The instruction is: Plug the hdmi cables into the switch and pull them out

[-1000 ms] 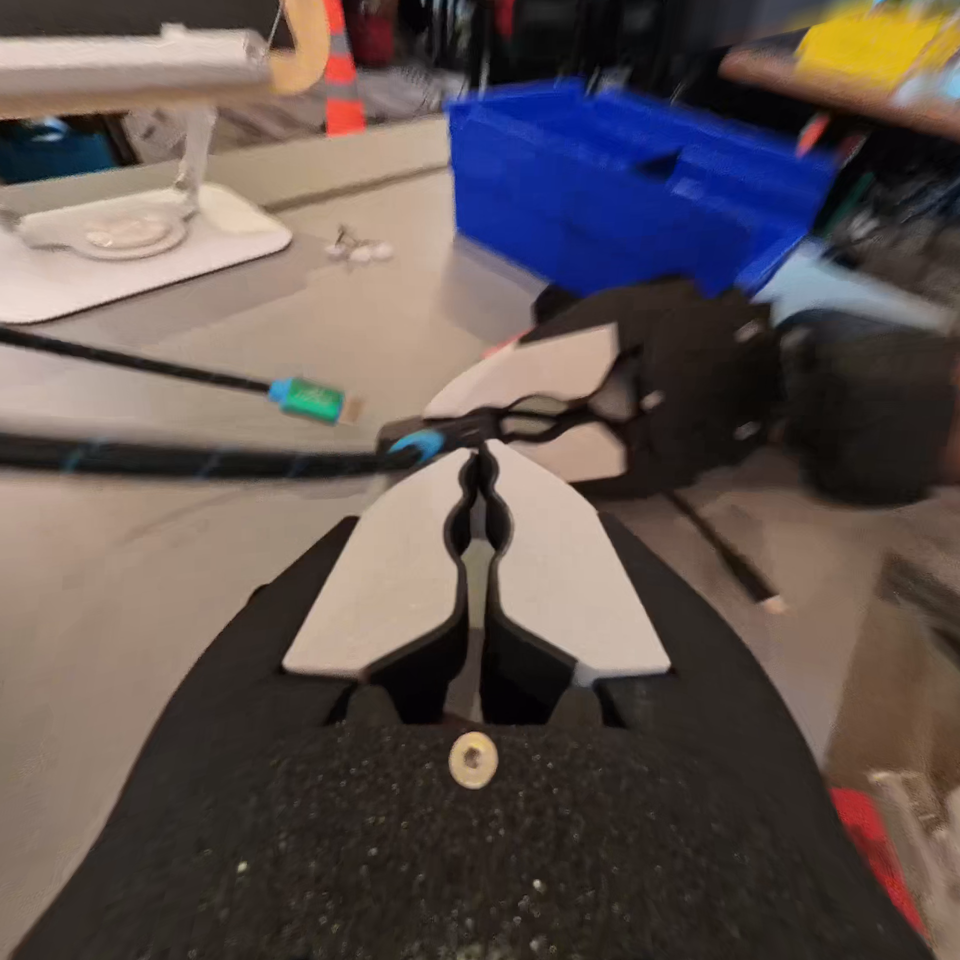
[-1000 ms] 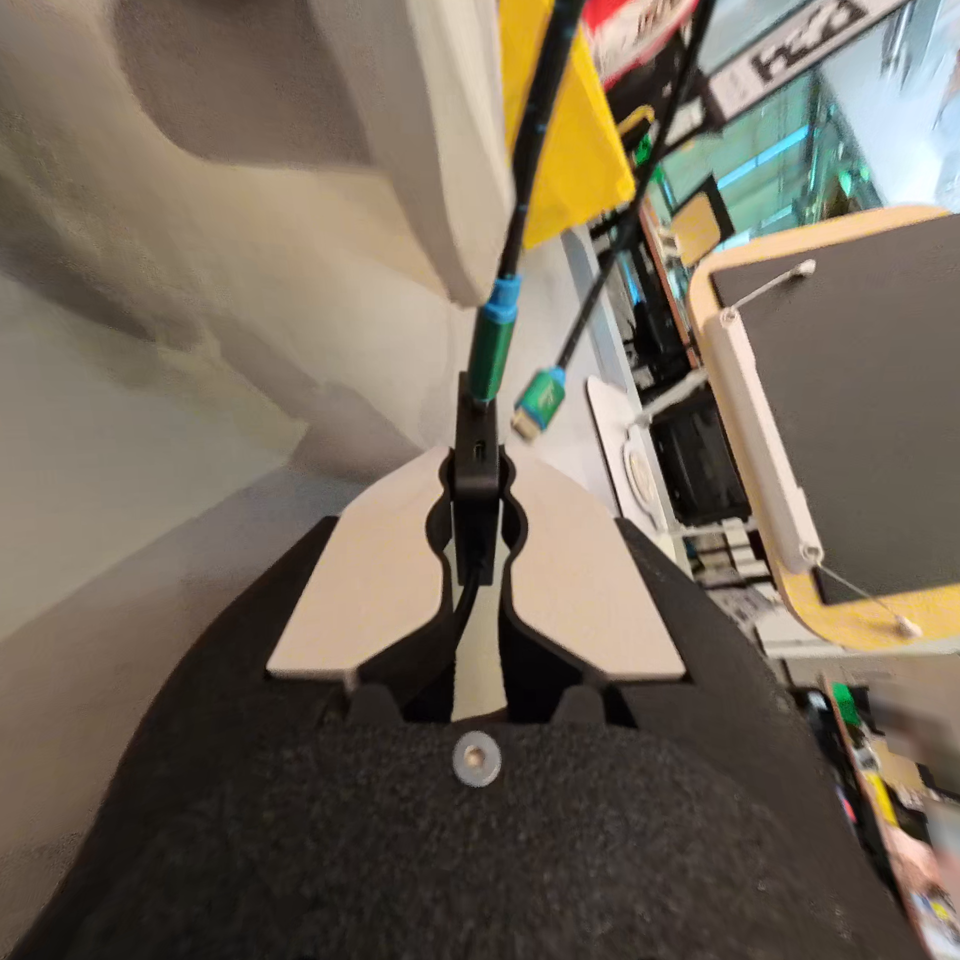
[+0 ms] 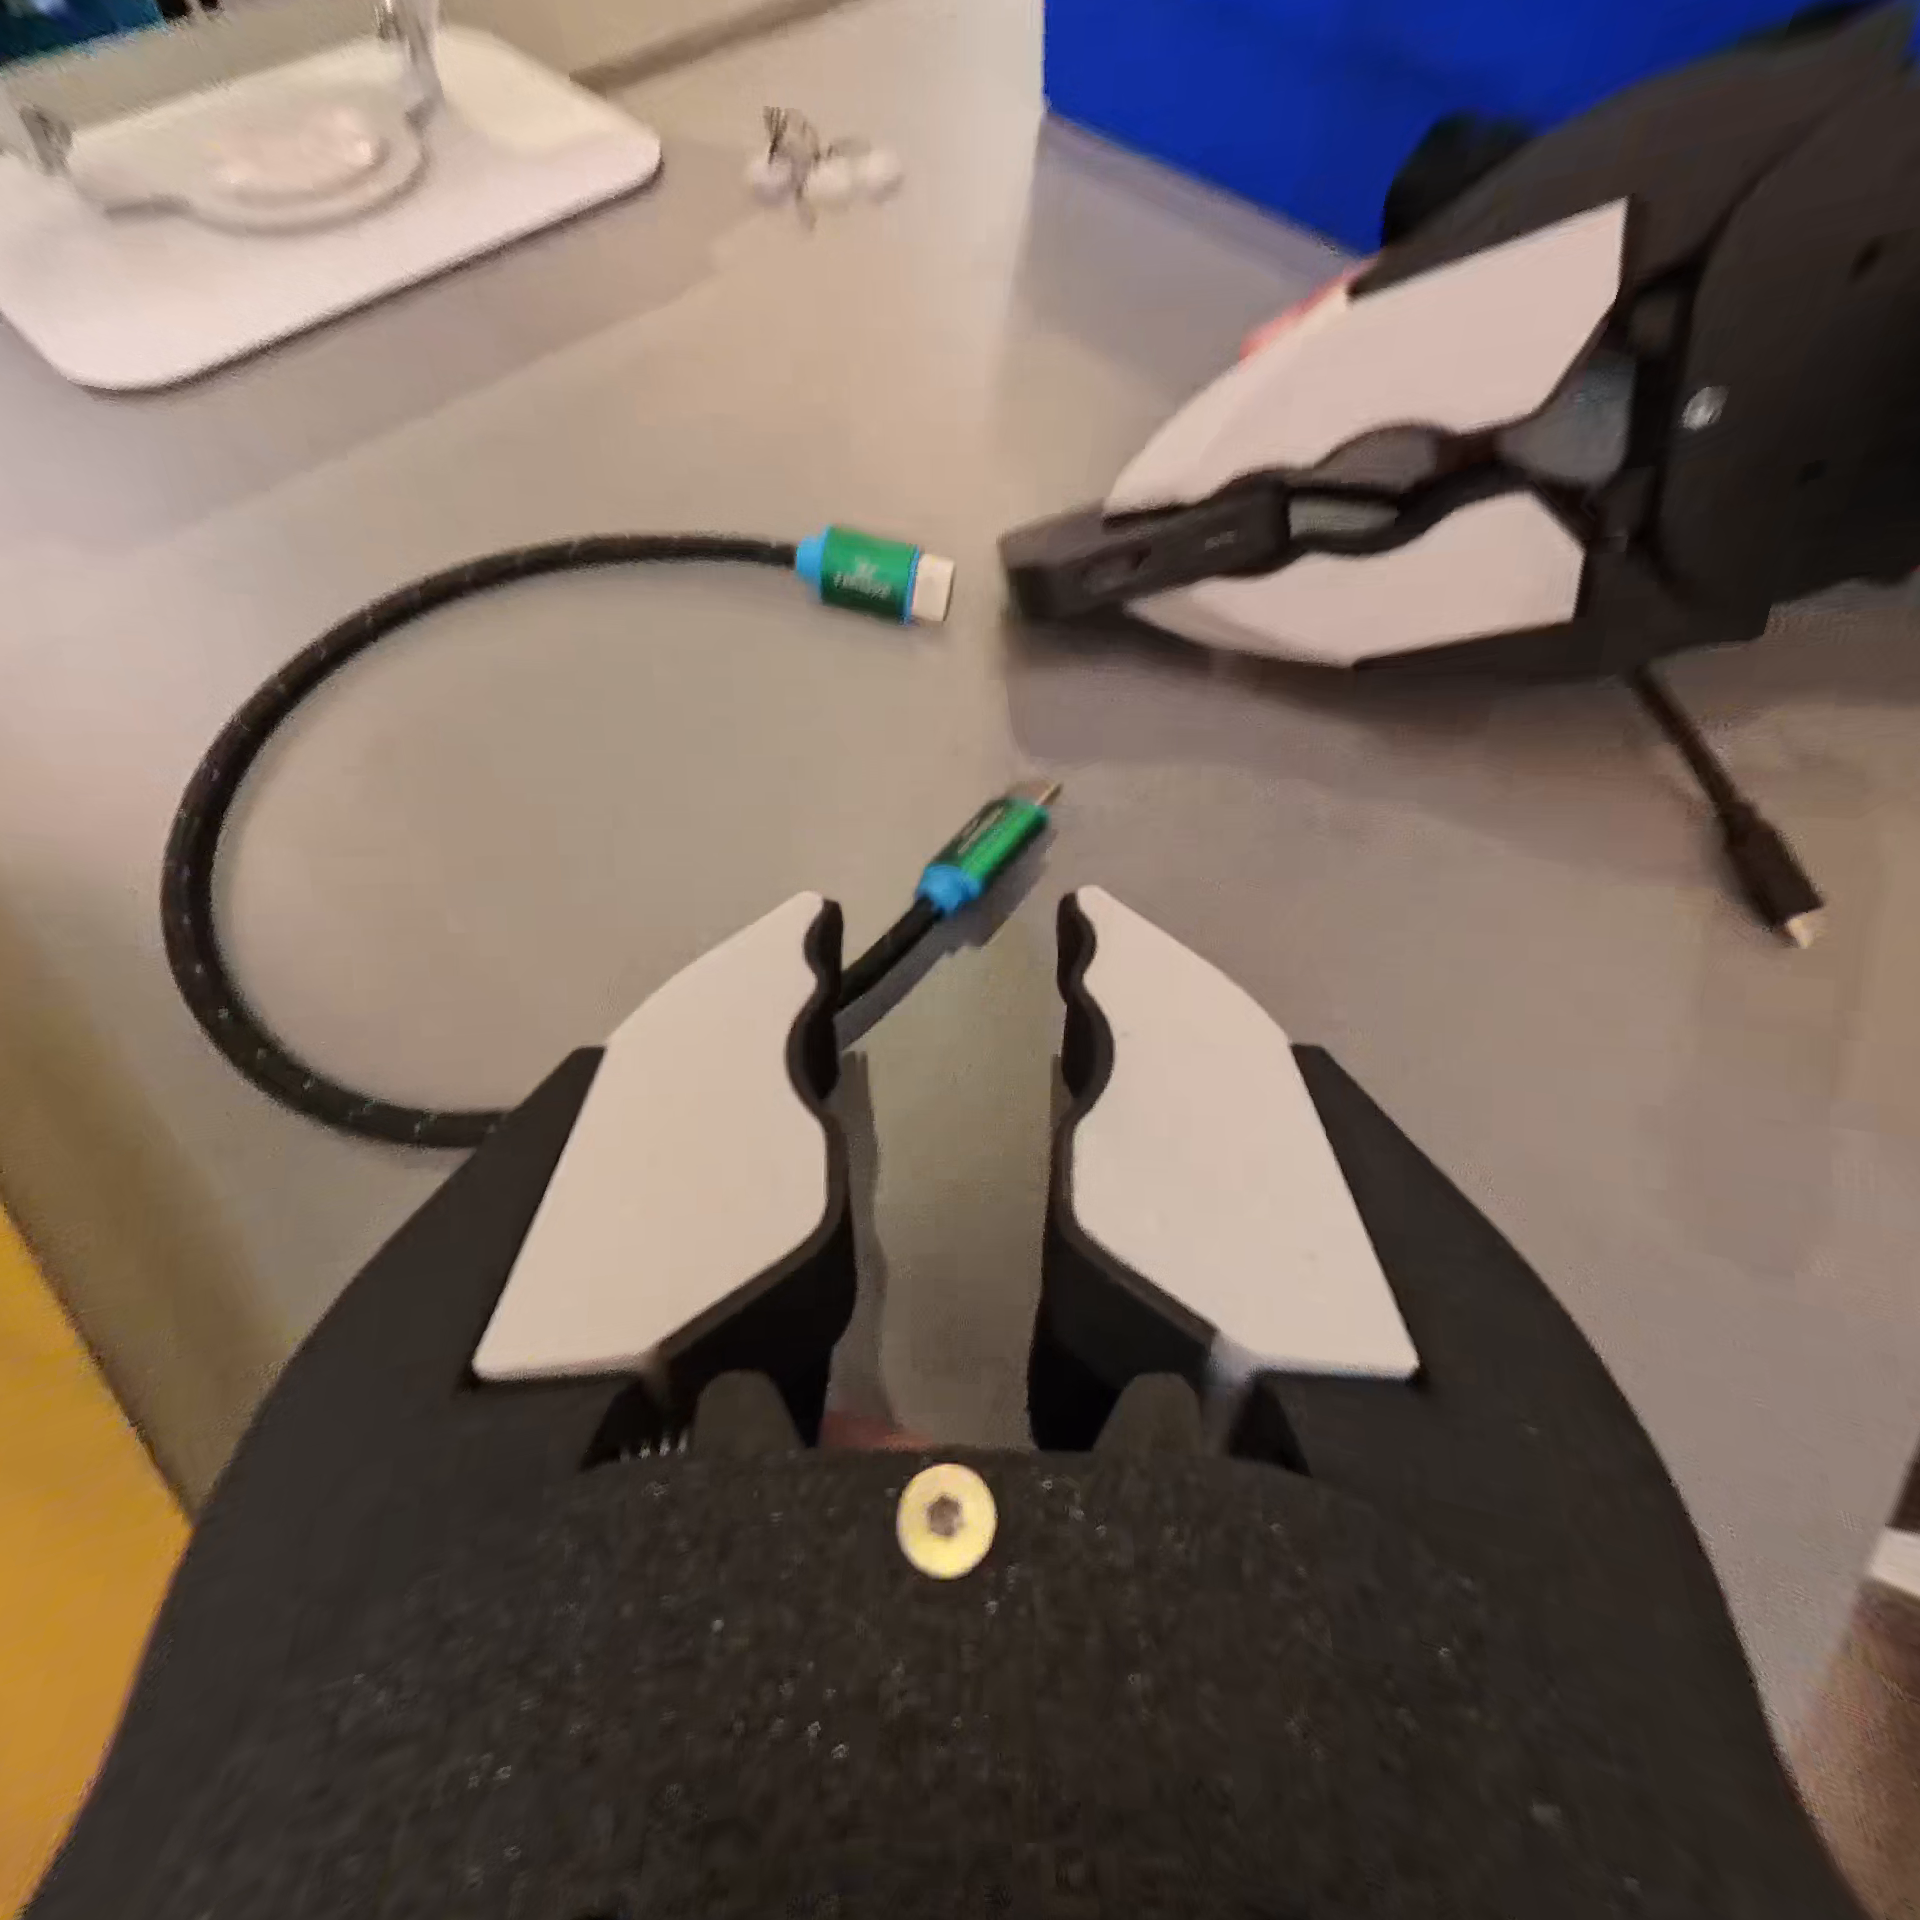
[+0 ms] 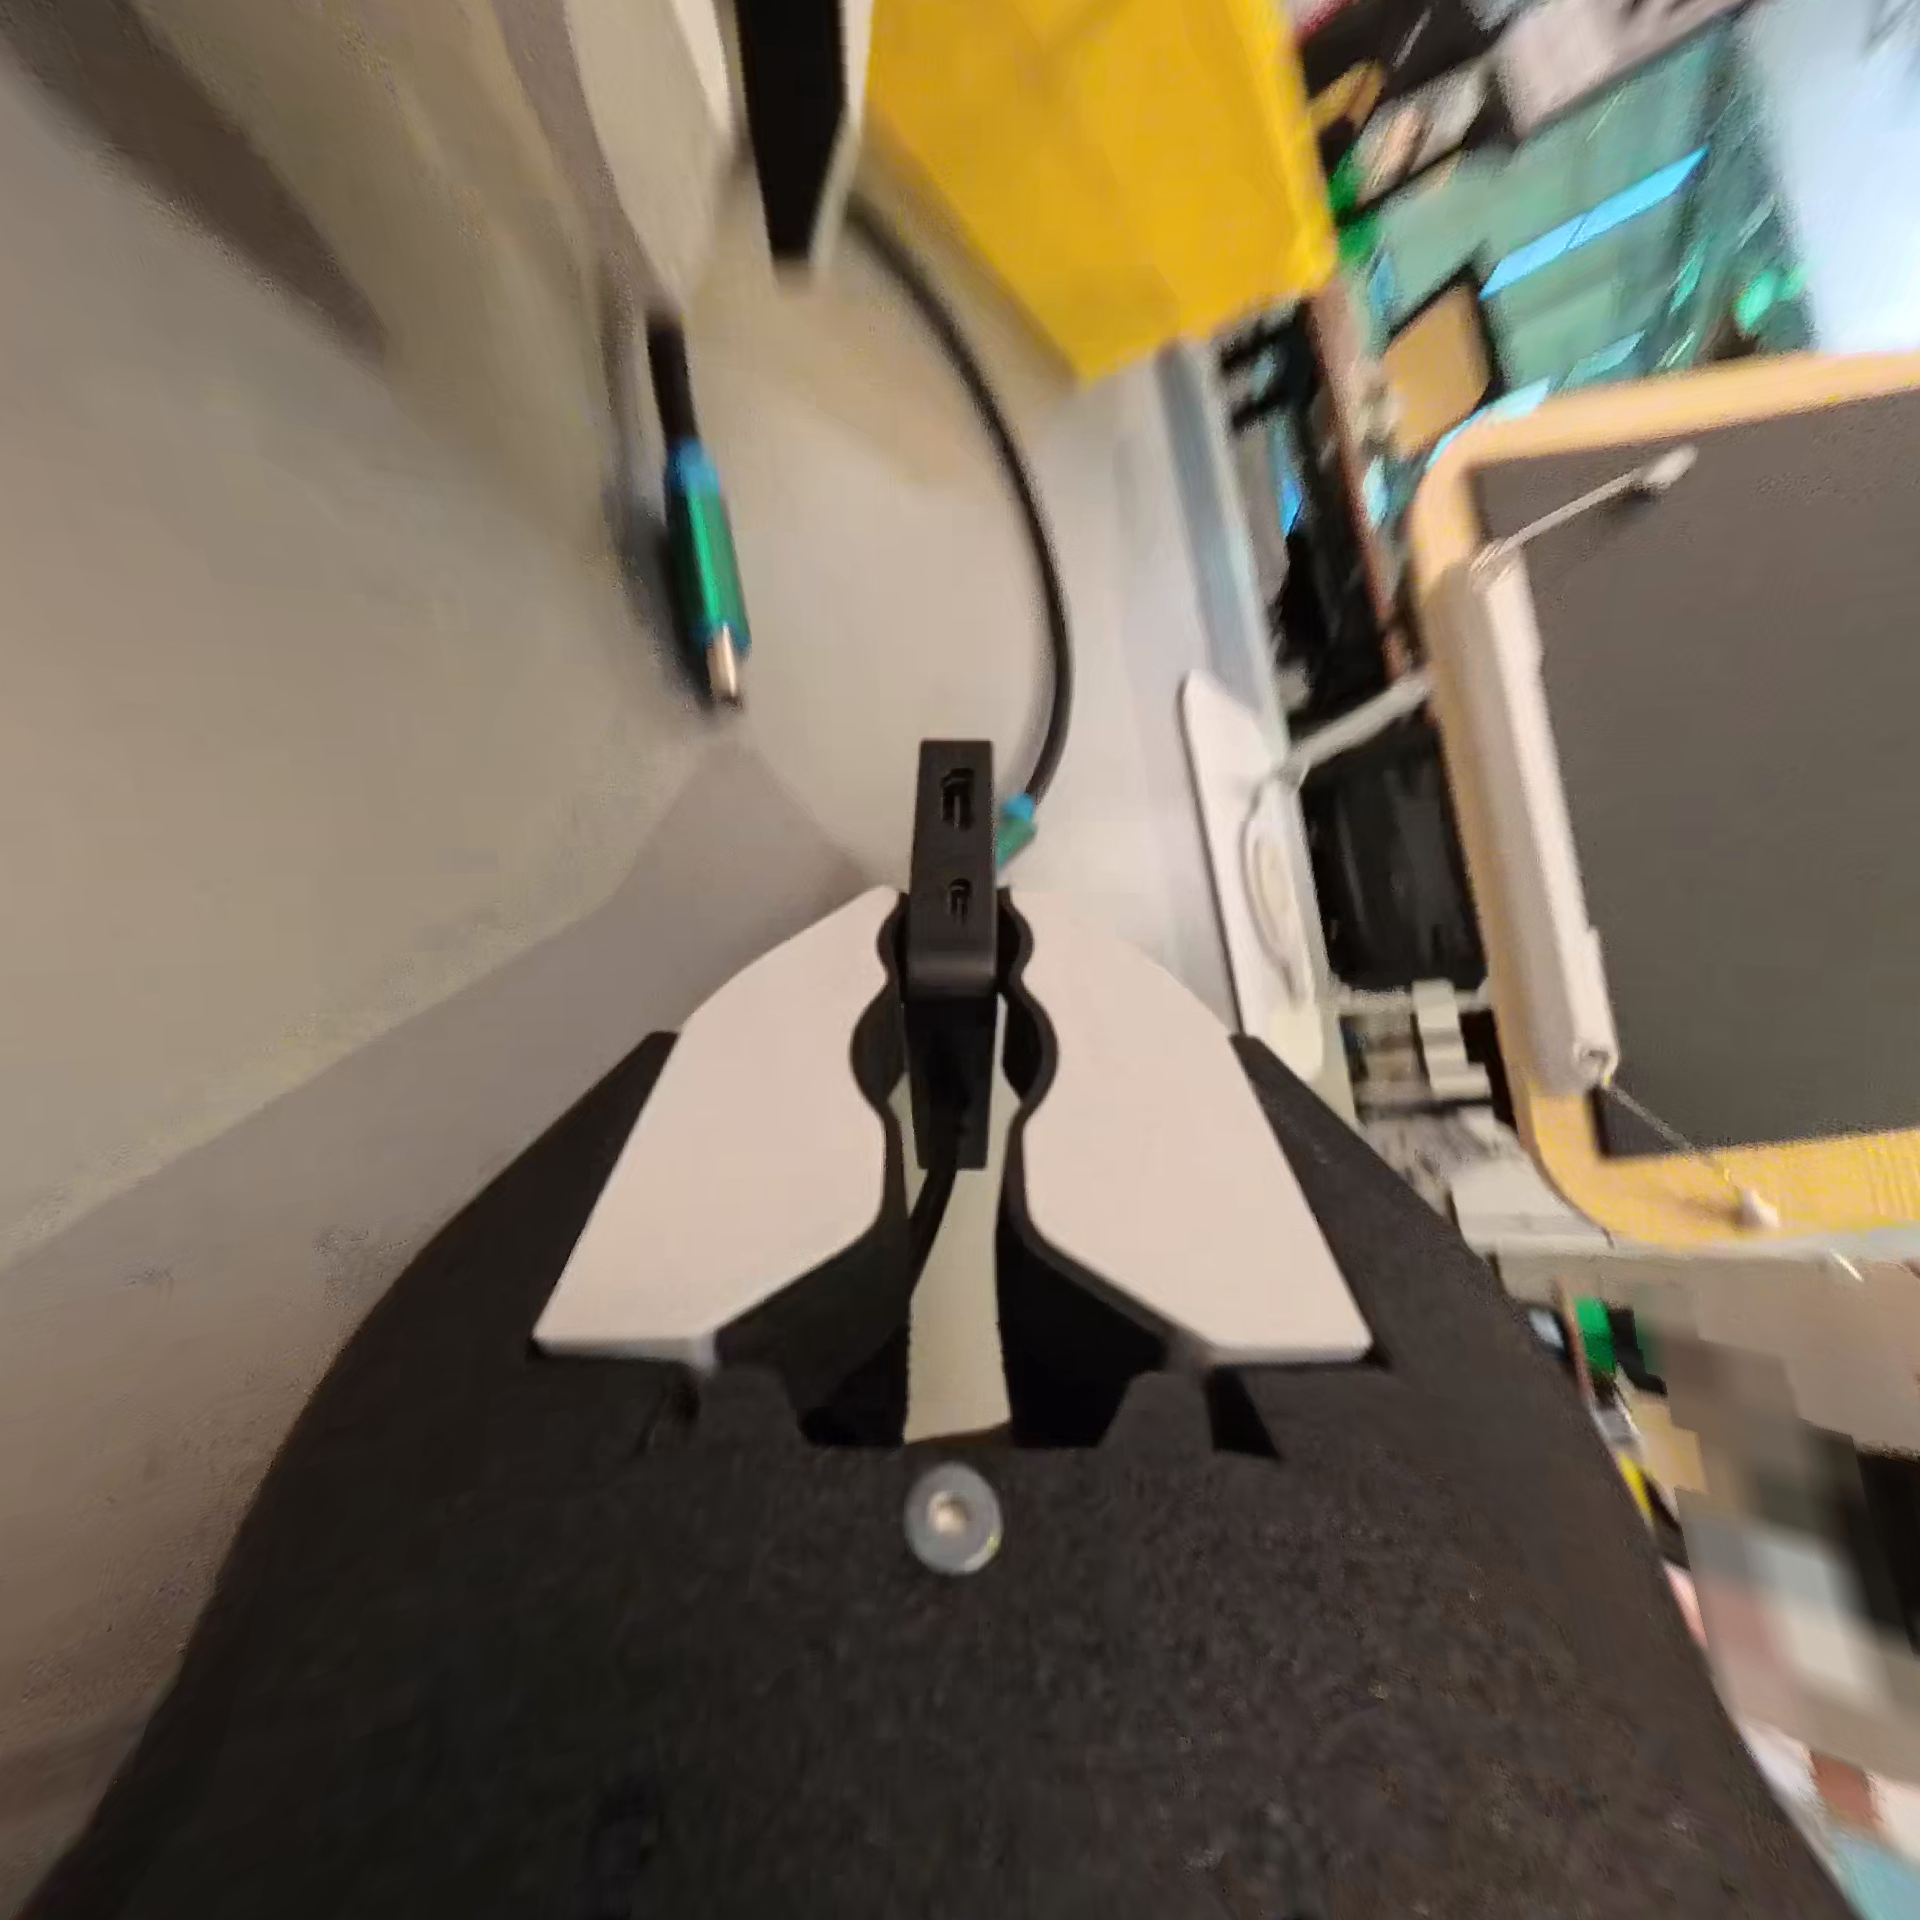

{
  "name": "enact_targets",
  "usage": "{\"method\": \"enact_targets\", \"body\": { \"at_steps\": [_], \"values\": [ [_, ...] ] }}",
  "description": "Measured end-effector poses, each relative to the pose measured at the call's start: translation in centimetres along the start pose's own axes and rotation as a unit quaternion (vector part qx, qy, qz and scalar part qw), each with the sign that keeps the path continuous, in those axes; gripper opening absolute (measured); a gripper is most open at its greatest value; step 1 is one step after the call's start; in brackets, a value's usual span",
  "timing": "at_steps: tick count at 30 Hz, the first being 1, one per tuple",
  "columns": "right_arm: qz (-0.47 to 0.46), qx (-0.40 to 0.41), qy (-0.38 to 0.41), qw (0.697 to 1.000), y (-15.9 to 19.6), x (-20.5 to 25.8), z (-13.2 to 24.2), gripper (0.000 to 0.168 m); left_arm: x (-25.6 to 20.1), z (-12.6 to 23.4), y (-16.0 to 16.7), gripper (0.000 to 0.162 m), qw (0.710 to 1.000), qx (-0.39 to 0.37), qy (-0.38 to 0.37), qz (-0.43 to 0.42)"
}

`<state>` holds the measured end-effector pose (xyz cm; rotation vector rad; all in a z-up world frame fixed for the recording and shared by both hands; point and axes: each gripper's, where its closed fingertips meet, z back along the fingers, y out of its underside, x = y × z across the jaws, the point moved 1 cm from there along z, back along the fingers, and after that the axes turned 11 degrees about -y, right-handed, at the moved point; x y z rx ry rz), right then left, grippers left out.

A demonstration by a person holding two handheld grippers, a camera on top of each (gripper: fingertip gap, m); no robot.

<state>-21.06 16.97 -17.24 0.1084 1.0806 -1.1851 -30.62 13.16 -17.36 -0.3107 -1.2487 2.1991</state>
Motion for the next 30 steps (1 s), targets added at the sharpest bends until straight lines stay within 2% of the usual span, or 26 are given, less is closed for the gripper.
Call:
{"method": "enact_targets", "body": {
  "at_steps": [2, 5, 7, 9, 11, 15, 18, 21, 23, 25, 28, 30],
  "values": [
    [0.031, 0.063, 0.010, 0.998, 1.5, -0.2, -0.3, 0.013, 0.4, -0.6, 0.9, 0.040, 0.999, 0.035, -0.009, -0.014],
    [0.034, 0.093, 0.009, 0.995, 2.1, -0.4, -0.3, 0.013, 1.0, -1.6, 1.2, 0.039, 0.996, 0.056, -0.030, -0.067],
    [0.045, 0.113, -0.002, 0.993, 2.2, -0.3, -0.2, 0.013, 1.0, -2.6, 2.0, 0.038, 0.992, 0.091, -0.015, -0.085],
    [0.040, 0.132, -0.010, 0.990, 2.3, -0.1, -0.2, 0.014, 0.1, -3.0, 2.0, 0.017, 0.991, 0.108, 0.025, -0.071],
    [0.006, 0.137, -0.044, 0.990, 2.3, 0.6, -0.2, 0.020, -0.3, -2.9, 2.0, 0.011, 0.989, 0.107, 0.033, -0.101],
    [-0.089, 0.109, -0.122, 0.983, 2.0, 1.7, 0.4, 0.031, -0.5, -2.6, 1.9, 0.007, 0.980, 0.092, -0.002, -0.178],
    [-0.178, 0.037, -0.182, 0.966, 0.6, 1.9, 1.0, 0.032, -0.6, -2.2, 1.6, 0.005, 0.969, 0.062, -0.035, -0.236],
    [-0.255, -0.036, -0.245, 0.935, -1.5, 2.1, 1.4, 0.034, -1.1, -1.0, -0.2, 0.006, 0.960, 0.016, -0.059, -0.272],
    [-0.311, -0.070, -0.289, 0.903, -2.6, 2.3, 1.5, 0.040, -1.7, 0.1, -1.5, 0.006, 0.958, -0.017, -0.069, -0.278],
    [-0.374, -0.119, -0.339, 0.855, -4.3, 2.6, 1.8, 0.047, -2.3, 1.1, -2.3, 0.006, 0.947, -0.053, -0.088, -0.306],
    [-0.461, -0.206, -0.389, 0.770, -6.8, 1.8, 2.2, 0.046, -3.5, 1.8, -2.7, 0.006, 0.941, -0.078, -0.099, -0.314],
    [-0.479, -0.234, -0.413, 0.738, -7.8, 1.7, 2.4, 0.036, -3.9, 2.1, -3.0, 0.006, 0.937, -0.091, -0.114, -0.318]
  ]
}}
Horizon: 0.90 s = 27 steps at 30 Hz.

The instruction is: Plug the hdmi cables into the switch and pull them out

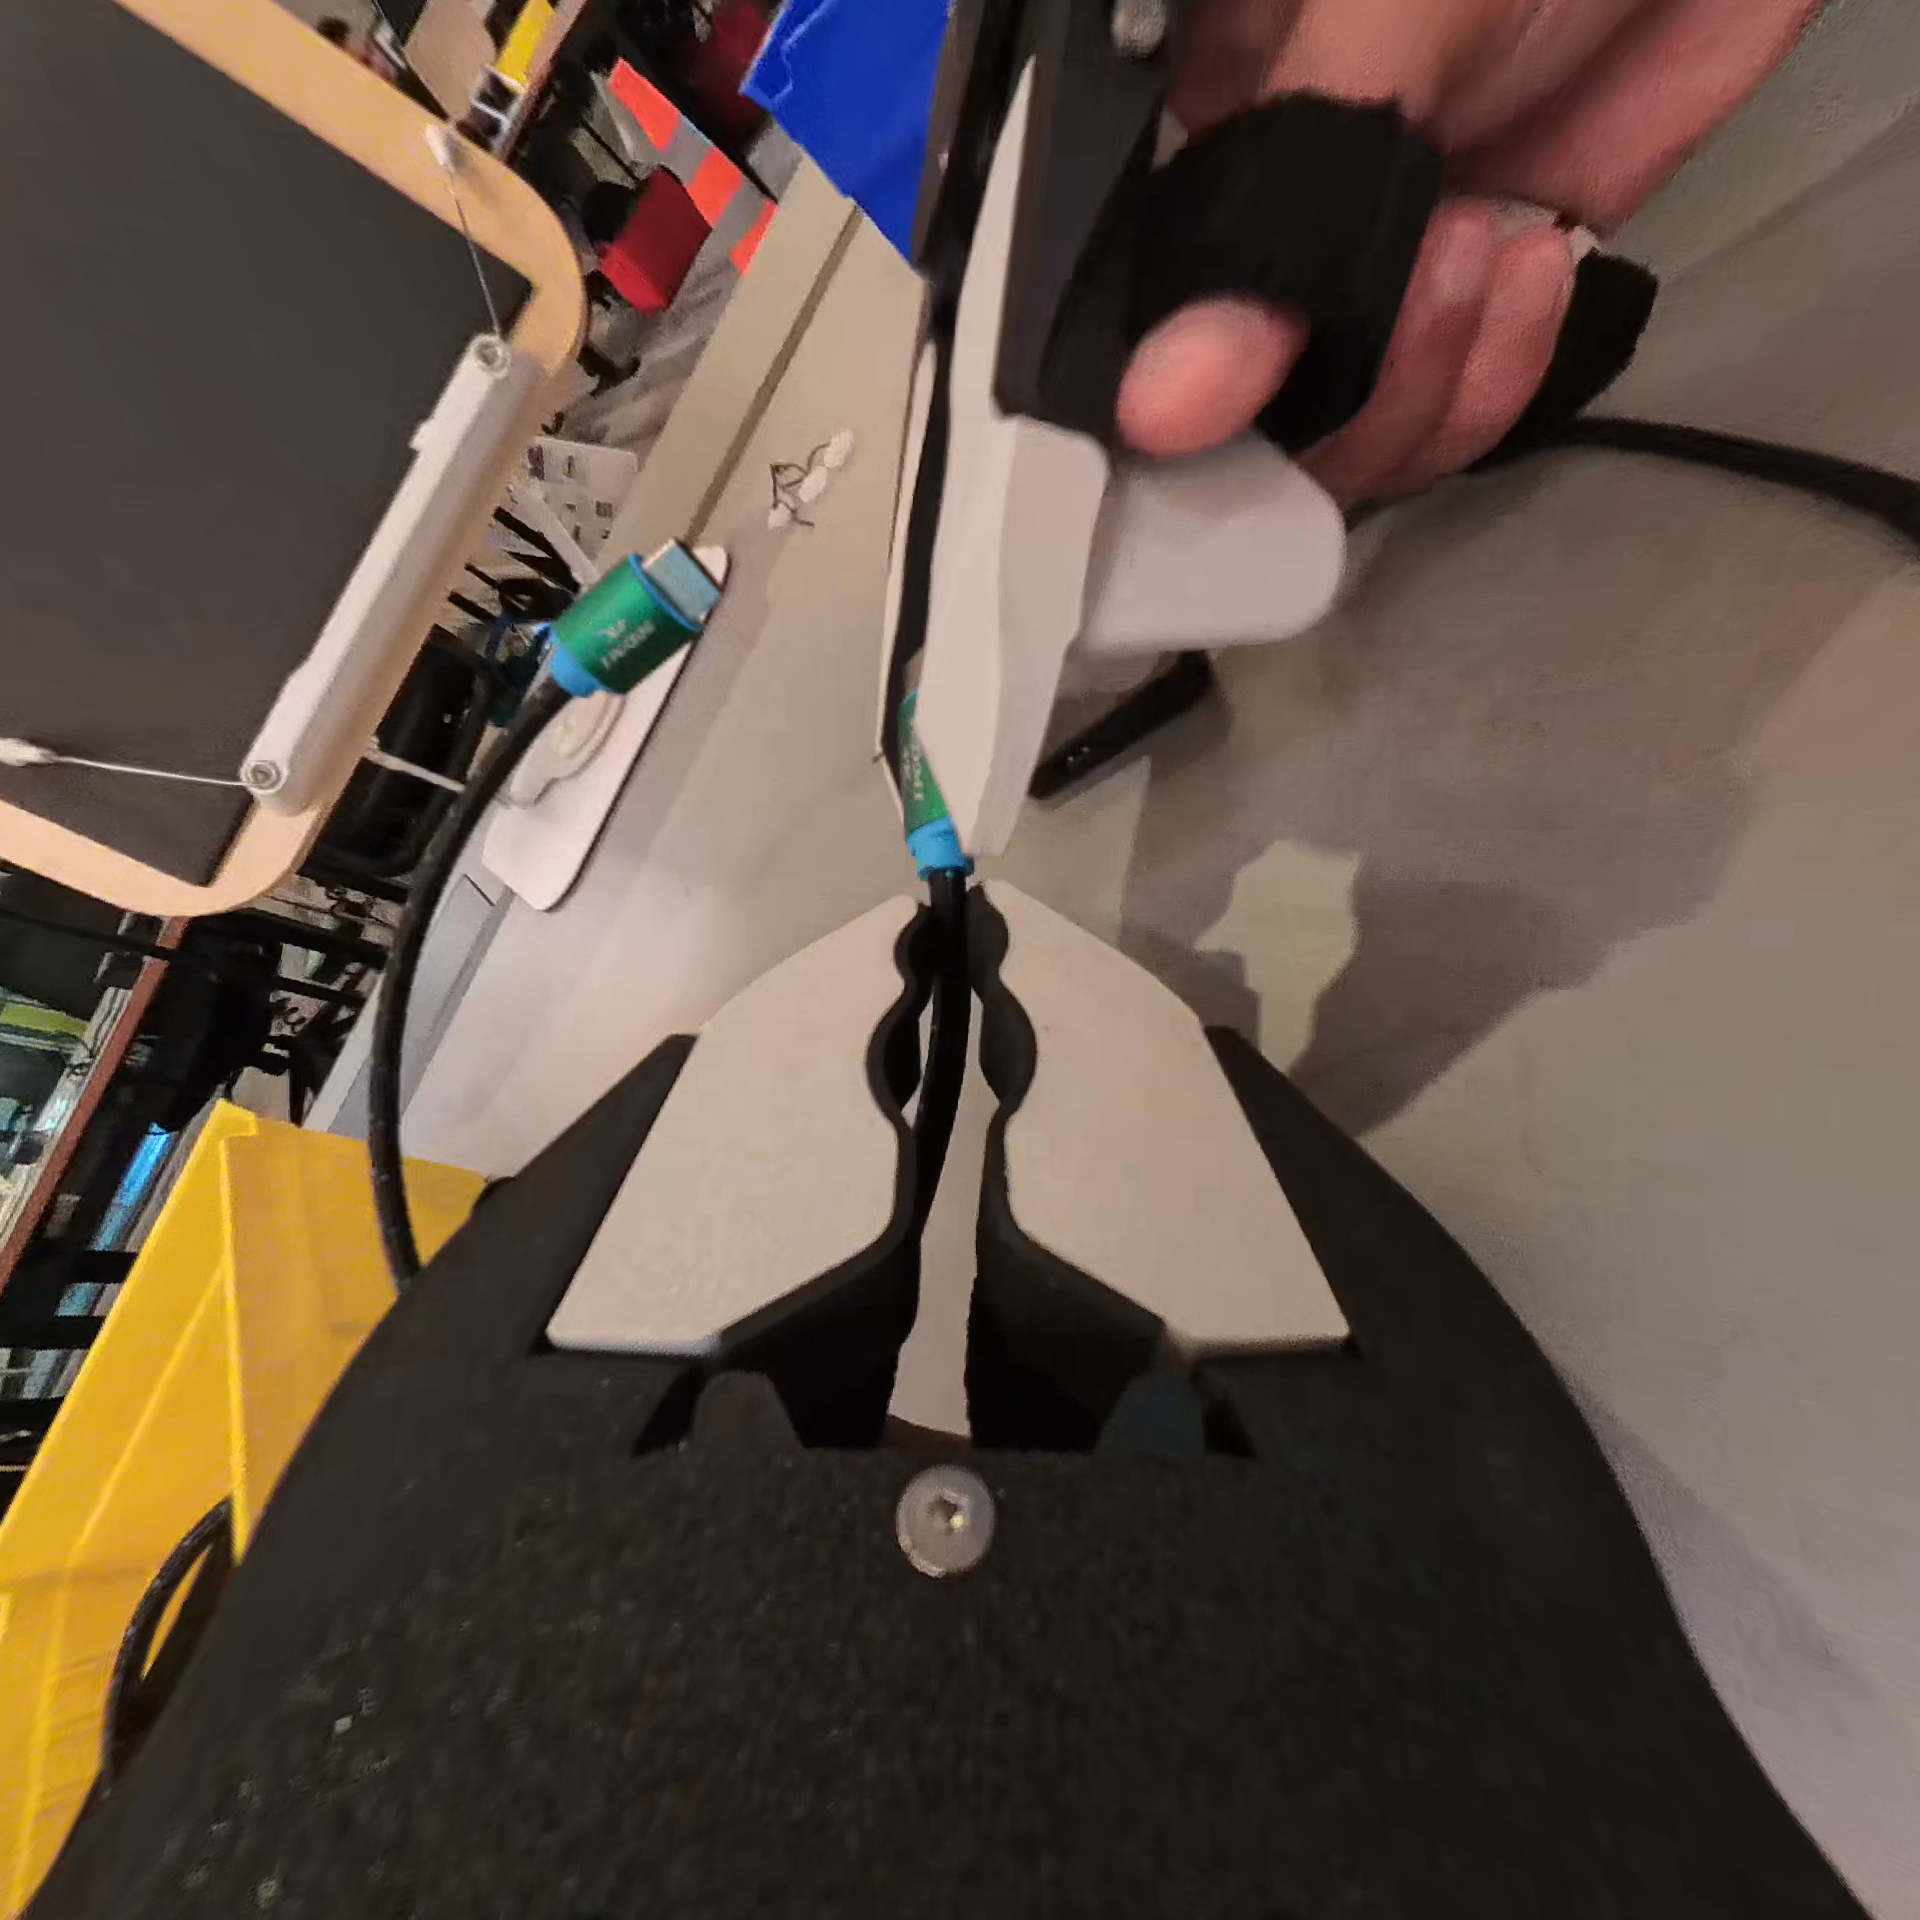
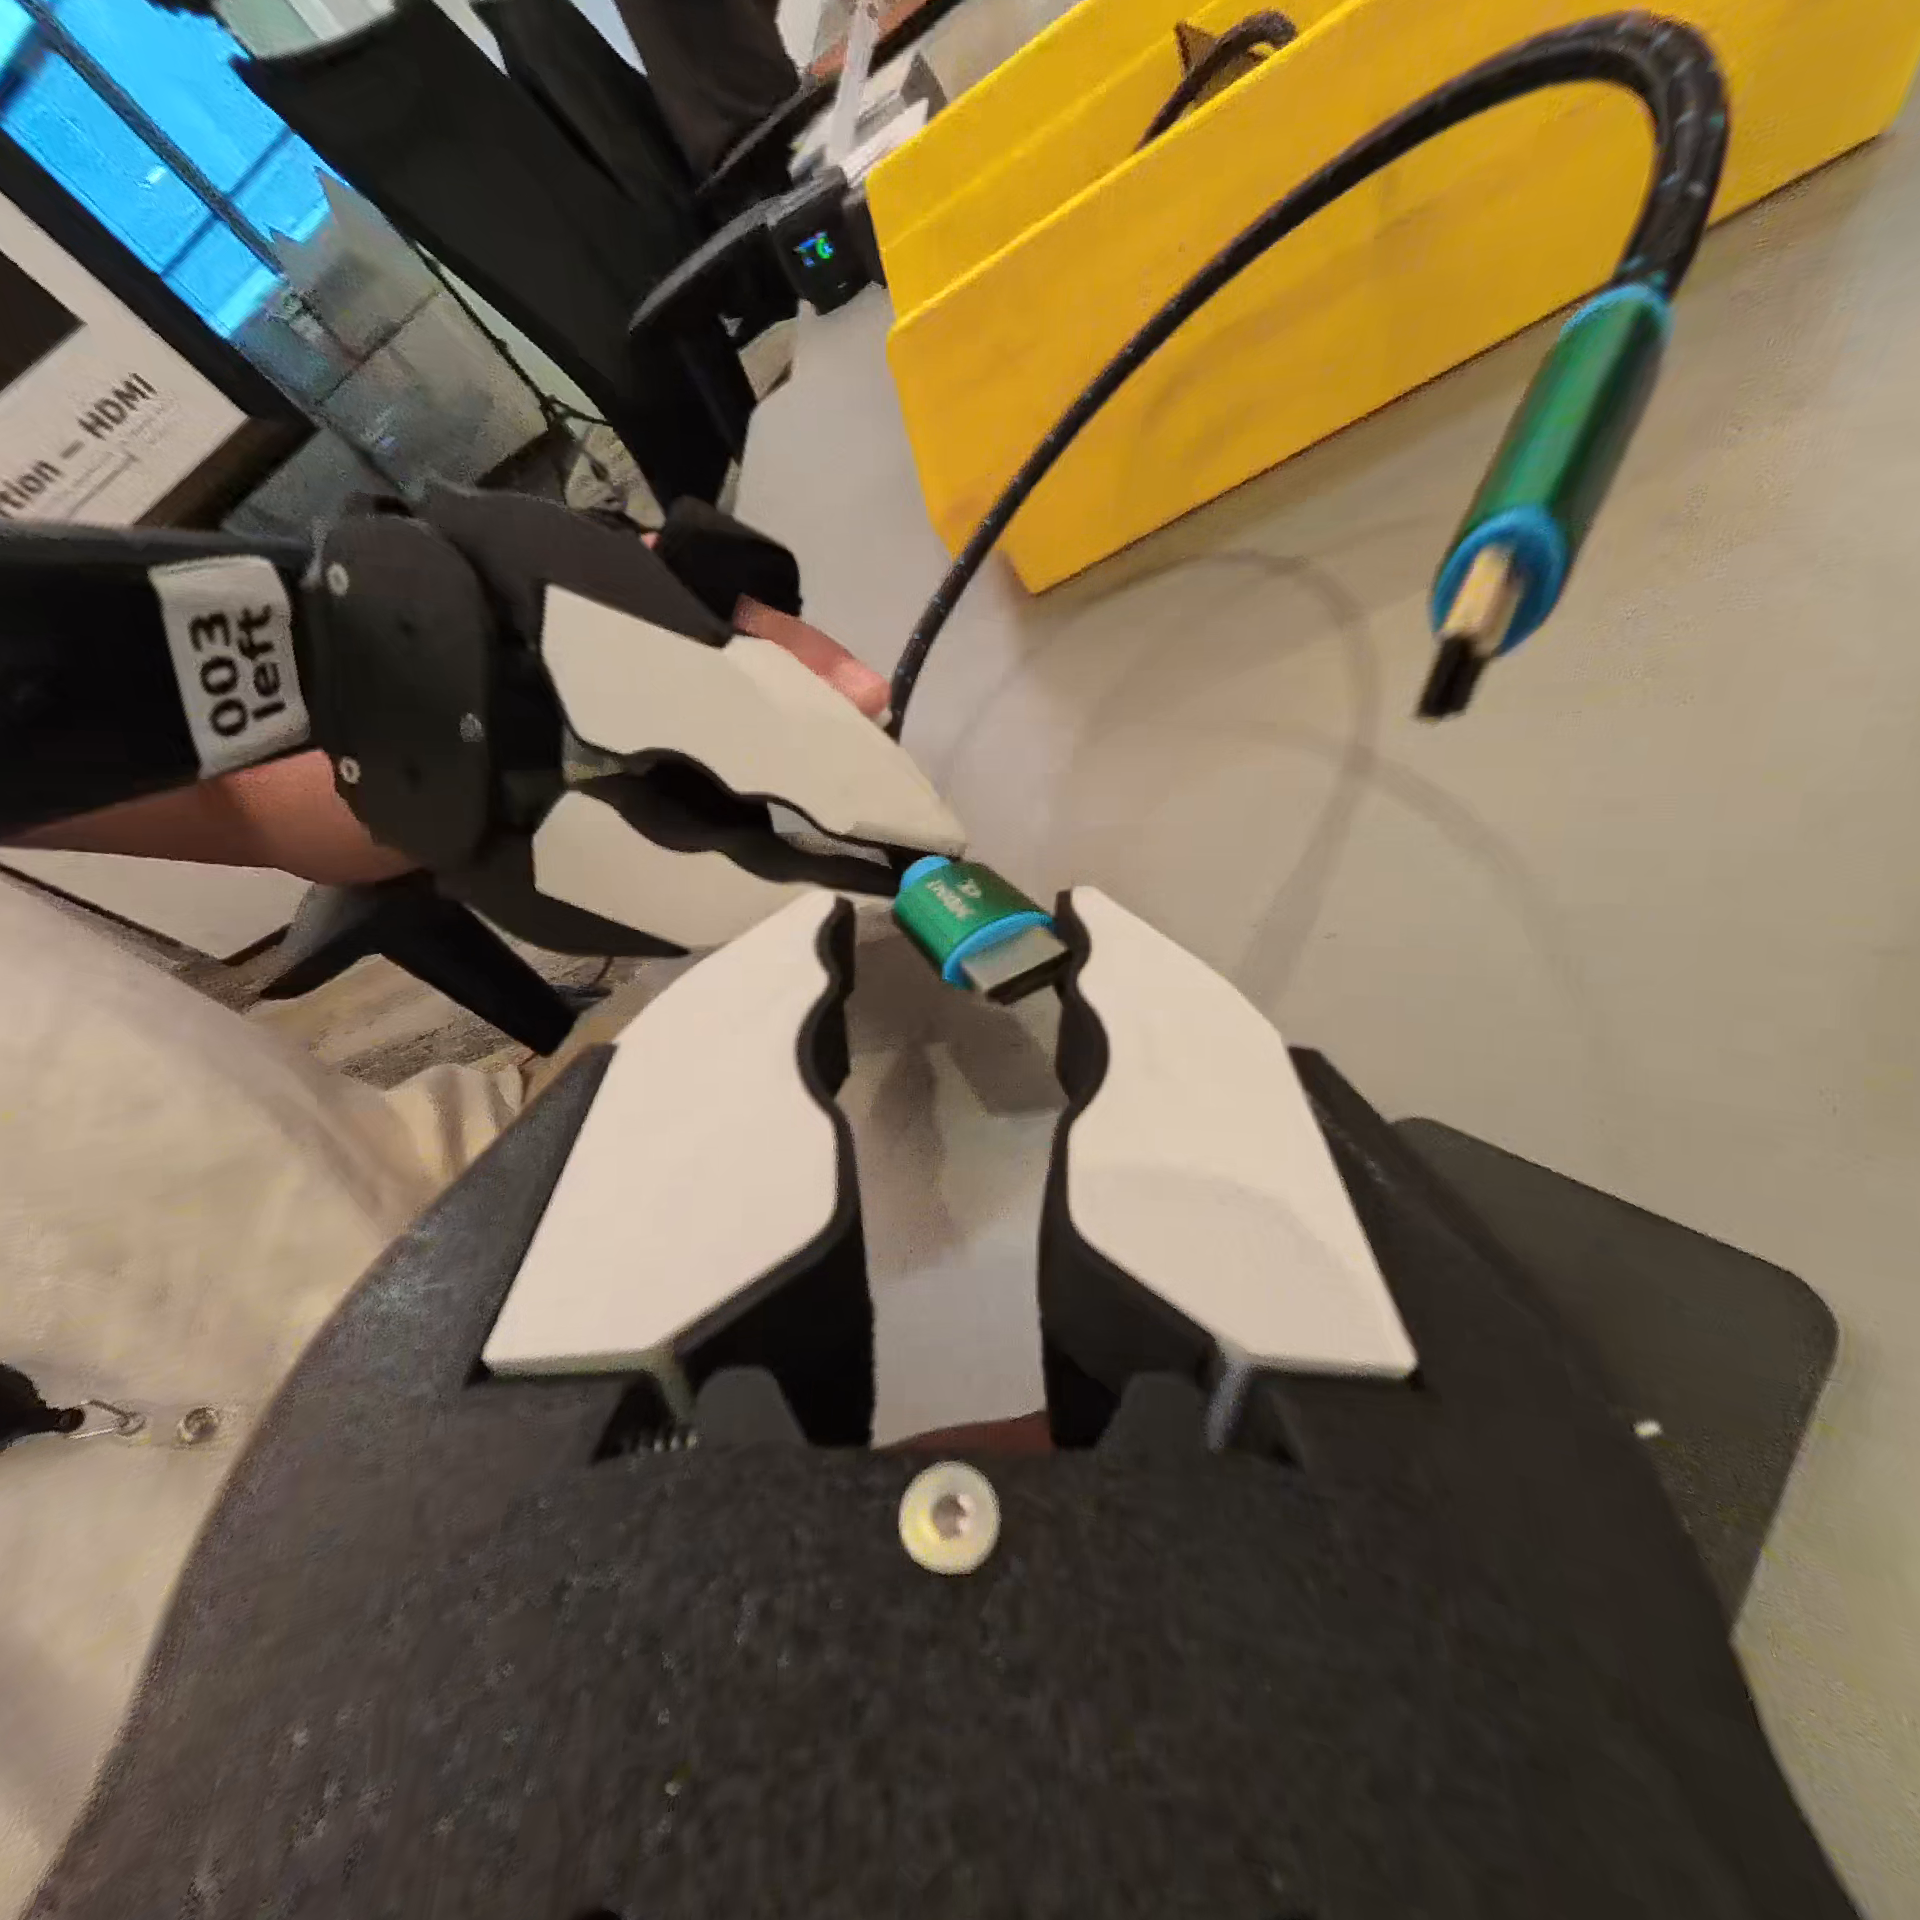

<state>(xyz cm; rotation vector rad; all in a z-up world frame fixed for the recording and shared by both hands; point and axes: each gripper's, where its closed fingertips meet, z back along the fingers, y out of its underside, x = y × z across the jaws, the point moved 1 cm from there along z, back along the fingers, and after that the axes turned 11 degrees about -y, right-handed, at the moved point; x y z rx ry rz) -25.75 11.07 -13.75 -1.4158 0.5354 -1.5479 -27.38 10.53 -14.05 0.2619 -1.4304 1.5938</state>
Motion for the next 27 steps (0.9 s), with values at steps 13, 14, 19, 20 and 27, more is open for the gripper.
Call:
{"method": "enact_targets", "body": {
  "at_steps": [13, 14, 19, 20, 27],
  "values": [
    [0.024, -0.107, -0.036, 0.993, -2.2, 1.2, 2.1, 0.020, -1.4, 4.7, -2.1, 0.025, 0.946, -0.020, 0.086, 0.311],
    [0.022, -0.121, -0.046, 0.991, -2.4, 1.6, 2.2, 0.021, -1.9, 4.6, -2.2, 0.028, 0.921, -0.016, 0.131, 0.367],
    [-0.013, -0.243, -0.136, 0.960, -4.9, 4.3, 2.6, 0.021, 0.2, 3.2, -3.5, 0.050, 0.761, -0.067, 0.224, 0.605],
    [-0.019, -0.256, -0.154, 0.954, -5.2, 4.9, 2.4, 0.020, 1.4, 3.3, -4.0, 0.046, 0.748, -0.102, 0.217, 0.618],
    [-0.066, -0.306, -0.240, 0.919, -5.5, 6.6, 0.6, 0.020, 4.2, 5.2, -5.4, 0.017, 0.776, -0.197, 0.165, 0.576]
  ]
}}
